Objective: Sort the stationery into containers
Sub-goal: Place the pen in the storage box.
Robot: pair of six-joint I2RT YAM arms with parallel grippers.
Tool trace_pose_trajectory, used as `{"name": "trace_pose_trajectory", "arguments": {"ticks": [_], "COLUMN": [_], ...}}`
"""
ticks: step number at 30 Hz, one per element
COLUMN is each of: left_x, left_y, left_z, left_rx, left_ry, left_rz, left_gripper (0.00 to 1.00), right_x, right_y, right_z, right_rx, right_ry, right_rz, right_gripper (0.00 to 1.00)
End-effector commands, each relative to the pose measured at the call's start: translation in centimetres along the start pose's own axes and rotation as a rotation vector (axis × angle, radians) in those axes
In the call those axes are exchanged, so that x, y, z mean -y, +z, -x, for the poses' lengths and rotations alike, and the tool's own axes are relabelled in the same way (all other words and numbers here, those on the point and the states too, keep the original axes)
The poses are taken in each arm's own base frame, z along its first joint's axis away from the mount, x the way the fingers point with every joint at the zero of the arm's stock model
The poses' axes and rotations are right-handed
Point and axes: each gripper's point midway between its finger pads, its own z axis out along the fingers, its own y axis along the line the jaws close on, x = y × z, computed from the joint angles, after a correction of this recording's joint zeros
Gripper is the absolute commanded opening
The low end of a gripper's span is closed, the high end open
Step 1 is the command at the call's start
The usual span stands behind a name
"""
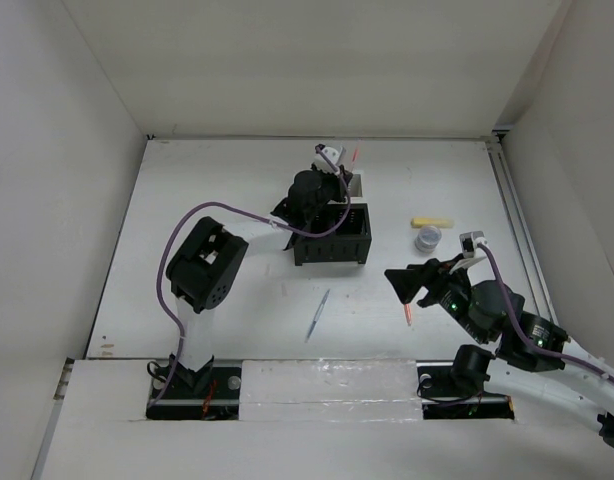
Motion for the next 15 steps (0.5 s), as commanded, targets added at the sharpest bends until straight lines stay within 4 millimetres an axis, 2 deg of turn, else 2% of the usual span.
{"name": "trace_pose_trajectory", "arguments": {"ticks": [1, 2, 3, 5, 9, 10, 13, 15], "left_x": [0.0, -0.1, -0.4, -0.3, -0.3, -0.1, 0.1, 0.4], "left_y": [-0.4, -0.5, -0.6, -0.7, -1.2, -1.4, -1.9, -2.3], "left_z": [0.8, 1.3, 0.8, 0.7, 0.8, 2.0, 3.0, 4.8], "left_rx": [0.041, 0.053, 0.044, 0.046, 0.046, 0.066, 0.077, 0.11], "left_ry": [-0.009, -0.022, -0.022, -0.033, -0.033, -0.034, -0.044, -0.045], "left_rz": [-0.003, 0.009, 0.02, 0.02, 0.02, 0.015, 0.013, 0.006], "left_gripper": [0.0, 0.05, 0.09, 0.09, 0.2, 0.3, 0.49, 0.63], "right_x": [-0.7, -0.9, -0.9, -1.0, -1.0, -1.0, -1.0, -1.0], "right_y": [-0.3, -0.2, -0.2, -0.2, -0.1, -0.1, -0.1, -0.1], "right_z": [1.1, 1.2, 1.2, 1.4, 0.9, 0.9, 0.9, 0.9], "right_rx": [0.022, 0.028, 0.028, 0.035, 0.023, 0.023, 0.023, 0.023], "right_ry": [0.017, 0.022, 0.022, 0.026, 0.021, 0.021, 0.021, 0.021], "right_rz": [0.02, 0.024, 0.024, 0.029, 0.032, 0.032, 0.032, 0.032], "right_gripper": [0.76, 0.76, 0.76, 0.76, 0.76, 0.76, 0.76, 0.76]}}
